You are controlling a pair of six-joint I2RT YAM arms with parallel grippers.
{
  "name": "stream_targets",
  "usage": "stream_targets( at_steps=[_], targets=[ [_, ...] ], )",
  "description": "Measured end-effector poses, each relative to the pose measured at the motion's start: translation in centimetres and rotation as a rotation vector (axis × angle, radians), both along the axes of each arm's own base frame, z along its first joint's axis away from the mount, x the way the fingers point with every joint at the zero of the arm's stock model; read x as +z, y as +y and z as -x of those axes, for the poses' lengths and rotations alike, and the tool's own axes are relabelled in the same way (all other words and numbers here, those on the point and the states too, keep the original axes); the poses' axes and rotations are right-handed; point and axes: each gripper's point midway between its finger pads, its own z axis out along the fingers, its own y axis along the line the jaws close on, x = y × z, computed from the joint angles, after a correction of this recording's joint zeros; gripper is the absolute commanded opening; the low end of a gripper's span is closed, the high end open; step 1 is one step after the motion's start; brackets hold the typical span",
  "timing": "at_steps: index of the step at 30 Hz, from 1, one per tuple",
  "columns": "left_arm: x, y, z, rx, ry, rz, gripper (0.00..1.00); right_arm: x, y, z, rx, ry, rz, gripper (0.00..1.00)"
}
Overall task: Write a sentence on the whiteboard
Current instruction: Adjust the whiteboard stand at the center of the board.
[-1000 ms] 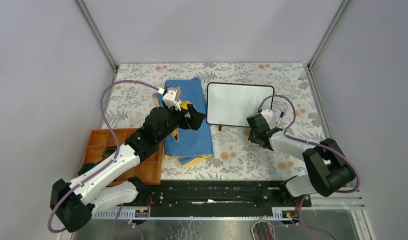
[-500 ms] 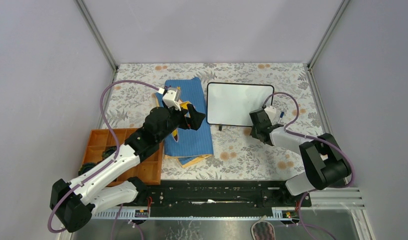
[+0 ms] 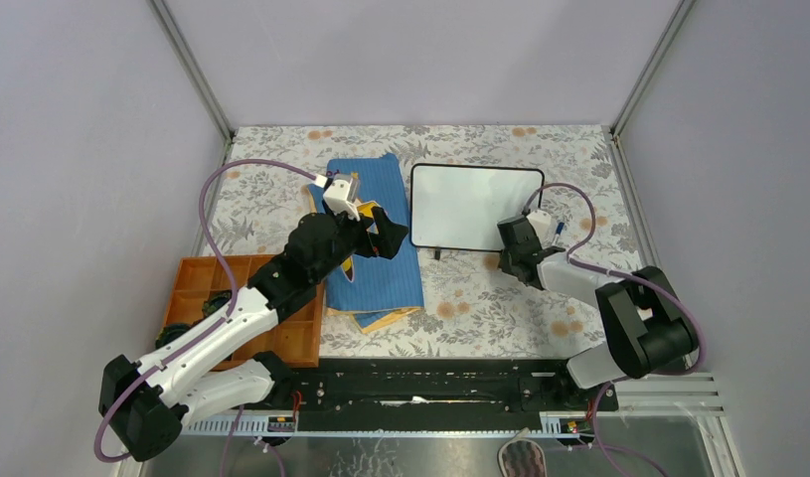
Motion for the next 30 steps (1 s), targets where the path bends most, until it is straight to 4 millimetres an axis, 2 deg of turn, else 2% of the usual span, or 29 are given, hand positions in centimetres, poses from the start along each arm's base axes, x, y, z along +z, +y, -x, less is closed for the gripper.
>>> stream_targets(
  at_steps=[4,9,16,30],
  targets=[
    [-0.1,0.0,0.0,-0.001,0.002,-0.001,0.99,0.3,-0.3,1.4,0.005,-0.003,-0.015,0.0],
    [-0.2,-0.1,-0.1,-0.001,0.006,-0.005,0.99,-0.1,0.3,3.0,0.02,0.013,-0.079,0.0],
    [-0.2,-0.1,-0.1,0.0,0.006,-0.005,0.99,-0.1,1.0,2.6,0.017,0.005,-0.123,0.0],
    [-0.2,-0.1,0.0,-0.001,0.005,-0.005,0.99,-0.1,1.3,0.0,-0.007,0.0,-0.103,0.0]
  ],
)
